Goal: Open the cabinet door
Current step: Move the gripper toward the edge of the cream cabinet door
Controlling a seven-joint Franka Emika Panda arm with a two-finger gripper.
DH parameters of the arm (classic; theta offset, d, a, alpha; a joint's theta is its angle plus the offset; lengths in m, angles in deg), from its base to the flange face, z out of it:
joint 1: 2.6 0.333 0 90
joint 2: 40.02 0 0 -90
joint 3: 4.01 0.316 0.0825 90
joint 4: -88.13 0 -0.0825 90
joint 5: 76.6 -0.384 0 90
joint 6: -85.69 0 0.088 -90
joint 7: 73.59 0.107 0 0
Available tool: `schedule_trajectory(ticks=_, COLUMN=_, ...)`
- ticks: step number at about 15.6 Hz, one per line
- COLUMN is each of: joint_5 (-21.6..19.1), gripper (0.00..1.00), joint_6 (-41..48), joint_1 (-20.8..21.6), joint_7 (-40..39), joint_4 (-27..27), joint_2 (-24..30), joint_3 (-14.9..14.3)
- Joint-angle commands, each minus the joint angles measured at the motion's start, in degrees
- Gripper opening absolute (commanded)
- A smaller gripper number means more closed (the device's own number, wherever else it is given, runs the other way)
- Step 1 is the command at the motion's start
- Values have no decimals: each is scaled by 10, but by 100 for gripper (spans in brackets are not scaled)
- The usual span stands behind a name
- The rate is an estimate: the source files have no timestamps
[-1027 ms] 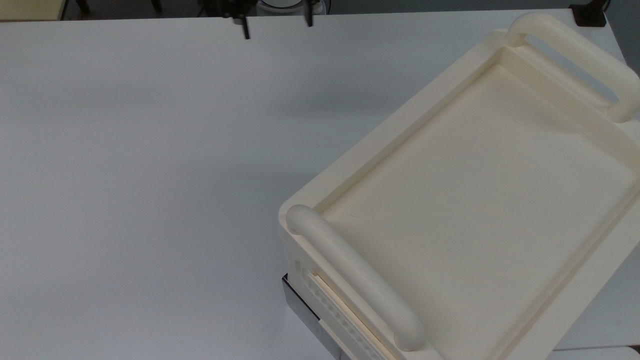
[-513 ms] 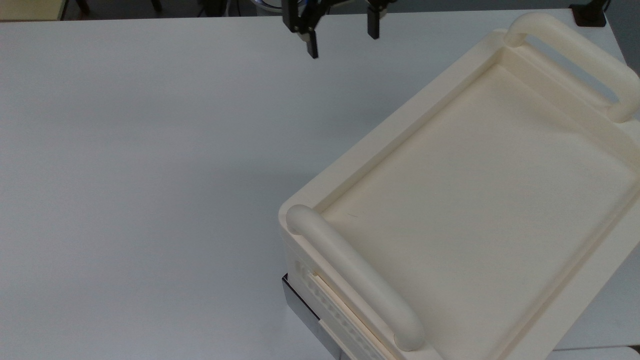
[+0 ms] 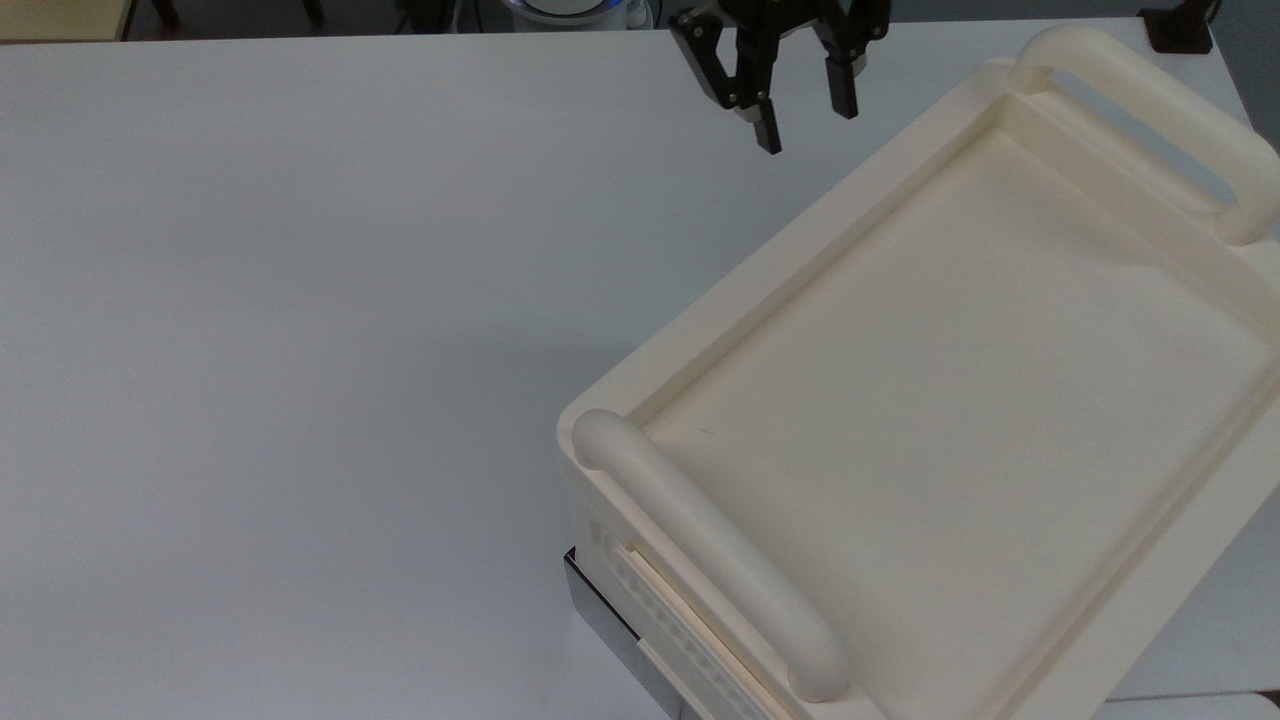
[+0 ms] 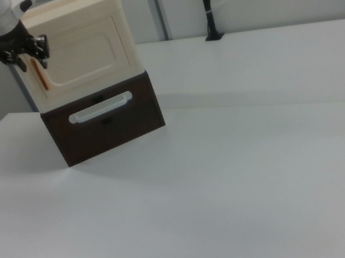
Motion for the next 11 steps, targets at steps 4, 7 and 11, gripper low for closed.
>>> schedule_trajectory(ticks=4, joint_5=-9, gripper=46, joint_6=-67, joint_1=-3, joint_7=-11, joint_4=6, joint_2=-19, joint_3=37)
schedule_trajectory(ticks=7, joint_5=-6, gripper=46, joint_6=-90, joint_1=7, joint_7=-9, joint_4=7, joint_2=-30, joint_3=38)
schedule_trajectory(ticks=11, joint_5=10, gripper=46, joint_6=-106, joint_1=9, joint_7=-6, joint_4=6, joint_2=-40, joint_3=38)
